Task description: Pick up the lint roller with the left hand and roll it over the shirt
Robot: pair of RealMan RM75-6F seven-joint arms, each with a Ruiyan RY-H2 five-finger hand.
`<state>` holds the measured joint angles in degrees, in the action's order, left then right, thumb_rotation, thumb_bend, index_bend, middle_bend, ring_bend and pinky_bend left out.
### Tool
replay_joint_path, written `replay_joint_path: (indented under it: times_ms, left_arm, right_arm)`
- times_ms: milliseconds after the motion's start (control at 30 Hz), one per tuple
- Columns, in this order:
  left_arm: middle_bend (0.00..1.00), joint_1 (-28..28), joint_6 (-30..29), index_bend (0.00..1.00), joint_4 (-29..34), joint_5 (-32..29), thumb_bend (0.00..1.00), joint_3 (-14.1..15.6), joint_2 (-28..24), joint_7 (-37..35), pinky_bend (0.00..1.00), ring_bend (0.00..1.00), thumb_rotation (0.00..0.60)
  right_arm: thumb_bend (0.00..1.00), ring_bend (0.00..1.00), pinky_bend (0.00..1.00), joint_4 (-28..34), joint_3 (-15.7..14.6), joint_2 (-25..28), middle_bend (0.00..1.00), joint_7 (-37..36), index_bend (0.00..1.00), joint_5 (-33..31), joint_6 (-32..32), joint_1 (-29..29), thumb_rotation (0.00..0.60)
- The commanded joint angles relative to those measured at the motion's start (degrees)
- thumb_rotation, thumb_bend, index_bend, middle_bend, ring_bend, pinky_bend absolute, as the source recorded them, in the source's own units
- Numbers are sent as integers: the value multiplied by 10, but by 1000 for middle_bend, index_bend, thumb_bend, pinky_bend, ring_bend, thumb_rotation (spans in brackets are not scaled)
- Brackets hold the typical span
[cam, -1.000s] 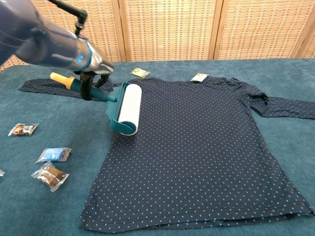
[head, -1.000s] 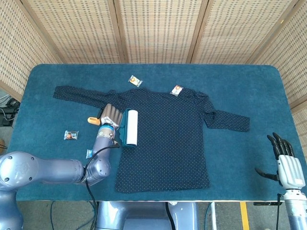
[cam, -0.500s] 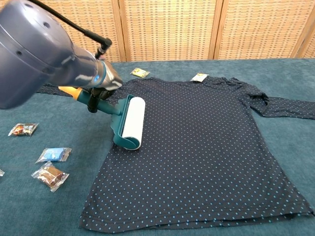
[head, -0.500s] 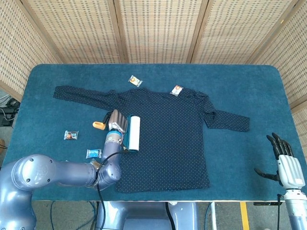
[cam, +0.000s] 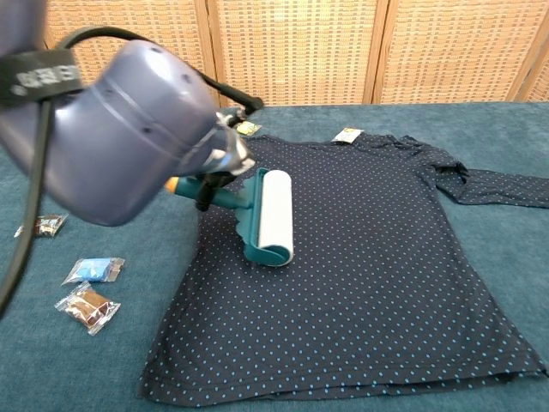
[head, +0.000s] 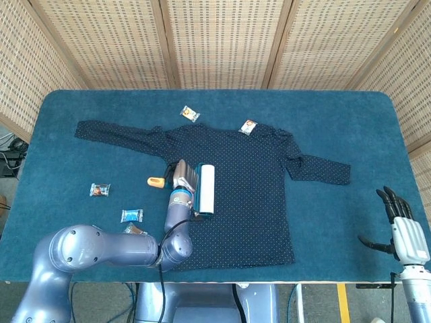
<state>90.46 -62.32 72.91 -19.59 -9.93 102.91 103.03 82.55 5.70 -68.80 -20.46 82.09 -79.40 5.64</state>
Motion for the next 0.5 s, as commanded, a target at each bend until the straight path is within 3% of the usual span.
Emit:
replay_joint_path:
  times_ms: [33,333,500]
  left_arm:
    - [945,16,2,852,-30,-9,827,-24,25,21,730,814,600]
    - [945,57,8,852,-123,-22,828,-84,96,87,730,813,600]
    - [945,69,15,853,-153,-17,828,-101,122,113,730,813,600]
  right_arm:
    - [114,0,0,-1,1,1,0,-4,33,-1,1,0,600]
    - [114,0,0,-7,0,1,0,-19,33,-3,8,2,600]
    - [114,0,0,-13,0,0,0,-25,33,-8,15,3,600]
